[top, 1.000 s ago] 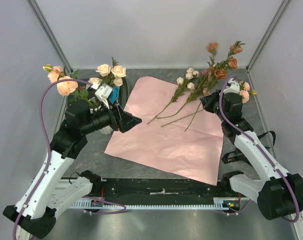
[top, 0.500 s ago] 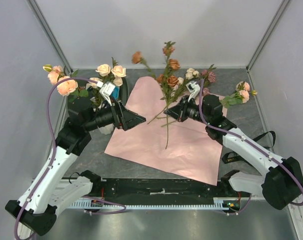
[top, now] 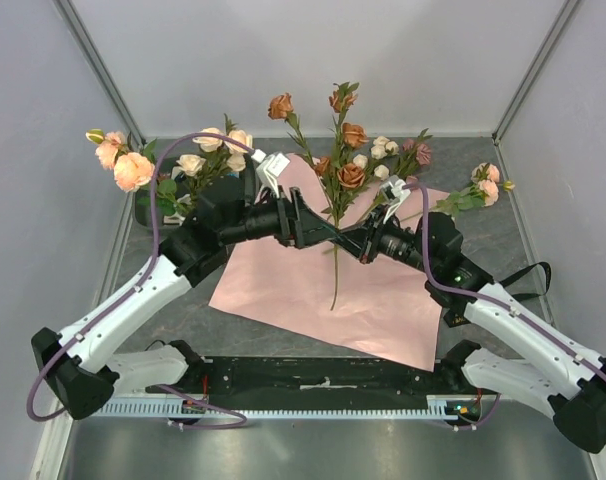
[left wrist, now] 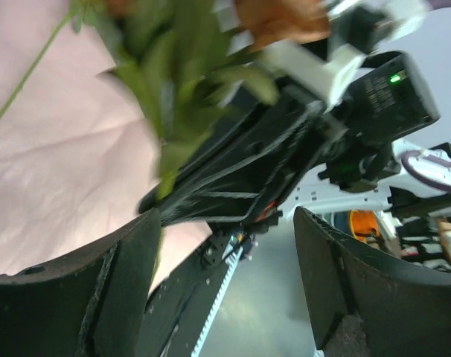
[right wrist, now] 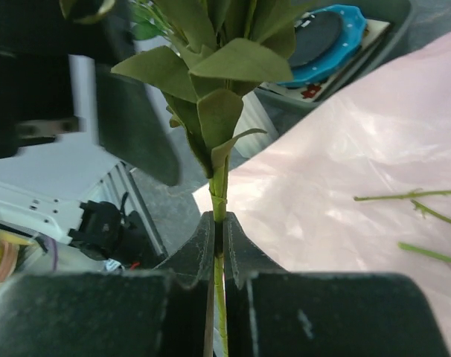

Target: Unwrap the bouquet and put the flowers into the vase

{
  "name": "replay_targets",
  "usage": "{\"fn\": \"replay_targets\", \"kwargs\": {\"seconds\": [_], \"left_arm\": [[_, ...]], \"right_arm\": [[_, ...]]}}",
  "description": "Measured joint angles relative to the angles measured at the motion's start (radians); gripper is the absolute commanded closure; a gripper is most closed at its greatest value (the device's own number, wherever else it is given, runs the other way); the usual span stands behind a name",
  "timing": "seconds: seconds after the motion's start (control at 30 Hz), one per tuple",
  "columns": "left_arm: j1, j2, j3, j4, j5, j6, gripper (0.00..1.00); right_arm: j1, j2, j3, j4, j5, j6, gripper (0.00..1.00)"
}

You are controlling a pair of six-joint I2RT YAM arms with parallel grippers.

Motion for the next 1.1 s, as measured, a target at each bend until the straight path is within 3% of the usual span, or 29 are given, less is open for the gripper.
{"fn": "replay_targets", "kwargs": {"seconds": [0.13,0.3,0.4,0.47,0.63,0.83,1.1], "left_arm": [[-0.145,0.016,0.106,-0.023,-0.198,0.050,0.25],[-0.188,0.061,0.204,-0.038,-0.358,0.082,0.36],[-0.221,0.108,0.251,-0.065,-0.440,0.095,0.37],[-0.255,0.129,0.265,-0.093,-0.495,0.108,0.33],[-0.336,0.167,0.321,-0.175,-0.592,0.138,0.28],[-0.383,0.222,0.402,-0.237,-0.679,0.166,0.36],[-0.401,0.320,0.535,-0.332,-0.763,0.206,0.37]], "right_arm": [[0.014,-0.020,0.010,-0.093,0.056,-0.043,1.00],[0.029,-0.051,0.013,-0.168,0.099,-0.077,1.00],[0.037,-0.087,0.013,-0.189,0.136,-0.088,1.00],[0.037,-0.105,0.017,-0.200,0.153,-0.093,1.00],[0.037,-0.124,0.038,-0.225,0.191,-0.109,1.00],[0.037,-0.130,0.055,-0.249,0.193,-0.115,1.00],[0.037,-0.172,0.057,-0.278,0.193,-0.115,1.00]]}}
